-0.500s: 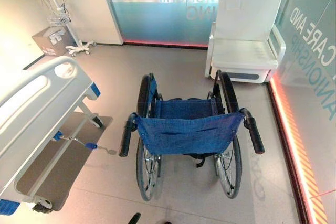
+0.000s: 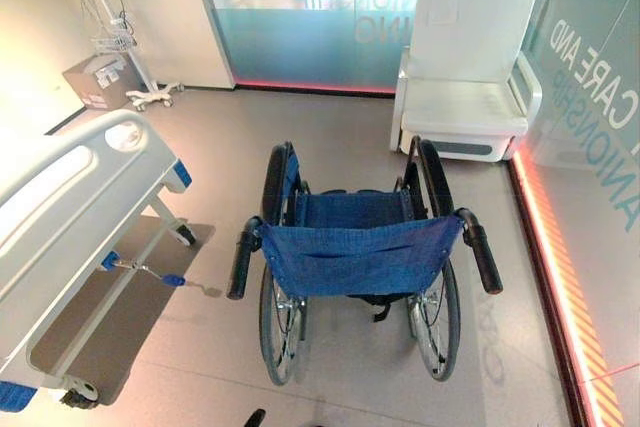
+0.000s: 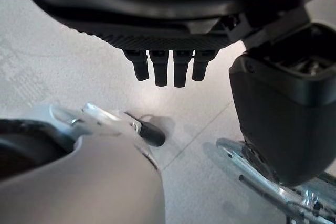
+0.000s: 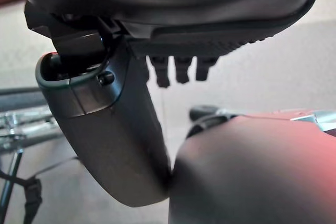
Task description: Push the wheelchair next to the bed
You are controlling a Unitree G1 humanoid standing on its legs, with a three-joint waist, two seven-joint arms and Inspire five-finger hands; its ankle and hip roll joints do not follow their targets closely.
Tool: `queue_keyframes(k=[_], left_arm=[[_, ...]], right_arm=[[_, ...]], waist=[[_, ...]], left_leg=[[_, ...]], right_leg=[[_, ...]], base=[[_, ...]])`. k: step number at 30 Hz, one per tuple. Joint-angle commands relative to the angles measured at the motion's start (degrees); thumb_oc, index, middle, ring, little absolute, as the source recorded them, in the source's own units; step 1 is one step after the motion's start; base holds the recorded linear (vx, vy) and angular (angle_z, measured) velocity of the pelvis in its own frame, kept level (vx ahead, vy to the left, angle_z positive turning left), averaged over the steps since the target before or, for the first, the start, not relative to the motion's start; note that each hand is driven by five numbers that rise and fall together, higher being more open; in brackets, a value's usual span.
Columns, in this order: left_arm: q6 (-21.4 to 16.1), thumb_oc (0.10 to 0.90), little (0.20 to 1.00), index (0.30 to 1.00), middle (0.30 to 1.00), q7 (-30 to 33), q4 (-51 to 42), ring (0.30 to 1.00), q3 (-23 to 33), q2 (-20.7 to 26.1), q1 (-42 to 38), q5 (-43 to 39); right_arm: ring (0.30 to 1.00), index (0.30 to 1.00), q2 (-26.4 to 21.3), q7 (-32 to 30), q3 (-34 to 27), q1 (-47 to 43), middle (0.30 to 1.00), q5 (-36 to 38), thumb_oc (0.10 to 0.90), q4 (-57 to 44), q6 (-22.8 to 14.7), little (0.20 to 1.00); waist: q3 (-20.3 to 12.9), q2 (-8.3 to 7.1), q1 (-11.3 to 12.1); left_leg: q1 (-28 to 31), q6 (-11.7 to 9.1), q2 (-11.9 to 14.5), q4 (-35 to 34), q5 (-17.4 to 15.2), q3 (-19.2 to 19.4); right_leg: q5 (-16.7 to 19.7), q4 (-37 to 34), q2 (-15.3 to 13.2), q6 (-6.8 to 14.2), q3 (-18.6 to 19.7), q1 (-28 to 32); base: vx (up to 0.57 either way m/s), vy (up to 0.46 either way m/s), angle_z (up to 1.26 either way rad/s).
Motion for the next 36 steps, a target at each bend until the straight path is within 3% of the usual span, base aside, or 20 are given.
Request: queue_keyframes(k=[1,8,13,14,15,16,21,23,27,30,31,36], left_arm=[[-4.4,0.8,0.9,0.9,0.9,3.0,0.5,0.9,2.8,3.9,-4.0,-0.5],[-4.4,0.8,0.9,0.9,0.9,8.2,-7.9,0.9,6.0,9.8,-3.2,1.5],[-7.3,0.8,0.9,0.9,0.9,14.1,-15.8,0.9,11.0,14.8,-2.1,2.2],[-9.3,0.8,0.9,0.9,0.9,18.6,-22.4,0.9,12.9,17.0,-1.2,5.5],[-9.3,0.8,0.9,0.9,0.9,18.7,-22.4,0.9,12.9,17.0,-1.2,5.5],[-10.3,0.8,0.9,0.9,0.9,22.3,-29.2,0.9,15.1,18.4,-0.3,7.4],[-11.2,0.8,0.9,0.9,0.9,28.3,-43.0,0.9,20.0,19.4,1.3,12.5],[-13.5,0.8,0.9,0.9,0.9,29.7,-49.4,0.9,22.2,19.3,1.8,14.3],[-11.6,0.8,0.9,0.9,0.9,29.5,-57.8,0.9,24.2,19.6,2.0,15.5],[-7.1,0.8,0.9,0.9,0.9,25.5,-65.5,0.9,25.1,20.6,1.5,12.3],[-4.8,0.8,0.9,0.9,0.9,23.2,-68.4,0.9,25.5,21.1,1.0,8.3],[0.5,0.8,0.9,0.9,0.9,17.5,-74.1,0.9,25.6,24.0,0.0,3.8]], right_arm=[[0.9,0.9,-2.6,-6.3,-0.3,-1.4,0.9,4.0,0.8,-1.1,-2.8,0.9],[0.9,0.9,-8.6,-15.4,-5.9,-1.1,0.9,7.3,0.8,-9.6,-6.7,0.9],[0.9,0.9,-13.7,-24.0,-12.0,0.0,0.9,8.1,0.8,-18.8,-7.6,0.9],[0.9,0.9,-15.8,-29.8,-14.4,1.1,0.9,8.2,0.8,-26.7,-6.9,0.9],[0.9,0.9,-15.8,-29.8,-14.5,1.1,0.9,8.2,0.8,-26.8,-6.9,0.9],[0.9,0.9,-17.1,-33.6,-16.4,2.1,0.9,8.1,0.8,-34.4,-6.1,0.9],[0.9,0.9,-18.0,-38.2,-21.9,3.0,0.9,5.3,0.8,-46.1,-7.7,0.9],[0.9,0.9,-17.8,-41.4,-24.2,2.8,0.9,2.7,0.8,-52.5,-9.5,0.9],[0.9,0.9,-17.7,-44.1,-26.3,2.1,0.9,0.5,0.8,-62.0,-8.0,0.9],[0.9,0.9,-17.7,-40.9,-26.6,0.7,0.9,-0.7,0.8,-70.2,-7.3,0.9],[0.9,0.9,-18.4,-38.6,-25.9,-0.1,0.9,-1.4,0.8,-73.5,-5.5,0.9],[0.9,0.9,-21.7,-32.5,-24.5,-2.3,0.9,0.1,0.8,-79.6,-0.8,0.9]], waist=[[1.2,-0.95,0.4],[1.3,-0.64,0.5],[1.3,-0.59,0.4],[1.7,-0.64,0.4],[1.6,-0.66,0.4],[1.7,-0.82,0.3],[2.0,-1.07,0.4],[1.9,-1.19,0.7],[1.7,-1.1,0.8],[1.6,-0.86,1.1],[1.6,-0.82,1.2],[1.6,-0.73,1.2]], left_leg=[[2.7,-3.8,1.7,-0.1,-4.9,1.0],[2.4,-3.8,1.8,-0.1,-4.7,1.3],[2.3,-3.9,1.9,-0.1,-4.6,1.5],[2.5,-4.0,2.0,-0.1,-4.7,1.6],[2.3,-3.9,2.0,-0.1,-4.5,1.6],[2.1,-4.0,1.9,-0.1,-4.5,1.5],[1.8,-4.1,2.0,-0.1,-4.4,1.0],[1.7,-4.2,2.1,-0.1,-4.4,0.6],[1.7,-4.4,2.2,-0.1,-4.4,0.3],[1.6,-4.5,2.3,-0.1,-4.3,0.0],[1.6,-4.5,2.3,-0.1,-4.3,-0.1],[1.6,-4.7,2.5,-0.1,-4.1,0.2]], right_leg=[[8.9,-7.2,-3.8,3.9,1.7,0.1],[9.1,-7.2,-3.7,4.0,1.9,-0.3],[9.2,-7.2,-3.8,4.1,1.9,-0.4],[9.1,-7.2,-3.8,4.2,1.8,-0.2],[9.2,-7.2,-3.9,4.1,1.8,-0.4],[9.2,-7.2,-3.9,4.0,1.9,-0.6],[8.8,-7.2,-3.7,3.8,2.1,-0.6],[8.6,-7.2,-3.7,3.6,2.0,-0.6],[8.2,-7.2,-3.7,3.5,2.0,-0.4],[8.0,-7.2,-3.8,3.5,1.9,-0.4],[7.9,-7.2,-3.8,3.5,1.9,-0.3],[7.9,-7.2,-3.8,3.6,1.9,-0.3]], base=[[0.0,0.0,0.0],[0.0,0.0,0.0],[0.0,0.0,0.0],[0.0,0.0,0.0],[0.0,0.0,0.0],[0.0,0.0,0.0],[0.0,-0.002,0.01],[0.01,-0.008,0.1],[0.02,0.004,0.1],[0.0,0.0,0.0],[0.0,0.0,0.0],[0.0,0.0,0.0]])
